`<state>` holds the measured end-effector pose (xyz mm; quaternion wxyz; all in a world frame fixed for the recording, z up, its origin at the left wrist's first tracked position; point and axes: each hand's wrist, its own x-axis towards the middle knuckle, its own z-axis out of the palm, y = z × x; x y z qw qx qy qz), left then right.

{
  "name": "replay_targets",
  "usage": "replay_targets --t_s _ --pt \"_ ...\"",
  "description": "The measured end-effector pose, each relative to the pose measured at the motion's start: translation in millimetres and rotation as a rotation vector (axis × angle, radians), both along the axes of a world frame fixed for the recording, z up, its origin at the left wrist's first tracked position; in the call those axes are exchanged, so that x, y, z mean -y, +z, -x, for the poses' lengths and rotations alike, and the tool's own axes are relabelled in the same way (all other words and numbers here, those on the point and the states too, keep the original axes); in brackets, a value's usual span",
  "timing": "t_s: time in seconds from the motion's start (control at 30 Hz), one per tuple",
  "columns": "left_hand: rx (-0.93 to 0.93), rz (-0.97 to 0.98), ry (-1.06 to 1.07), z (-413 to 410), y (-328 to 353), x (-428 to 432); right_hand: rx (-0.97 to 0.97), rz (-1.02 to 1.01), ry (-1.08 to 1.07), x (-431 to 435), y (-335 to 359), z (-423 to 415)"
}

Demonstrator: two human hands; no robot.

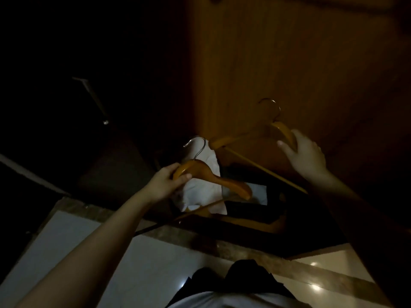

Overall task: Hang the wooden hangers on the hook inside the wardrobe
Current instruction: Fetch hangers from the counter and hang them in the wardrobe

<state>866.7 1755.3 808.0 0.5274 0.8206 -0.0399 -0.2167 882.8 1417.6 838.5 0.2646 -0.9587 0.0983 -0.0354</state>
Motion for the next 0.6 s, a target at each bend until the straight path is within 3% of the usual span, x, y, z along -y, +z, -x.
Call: replay_targets --t_s 0.3,0.6 --pt "0.264 0.060 -0.139 -62 98 52 0.333 0.036 0.001 20 101 -35" --pt "0.443 0.170 -0.121 -109 209 90 0.598 0.062 0.078 42 218 -63"
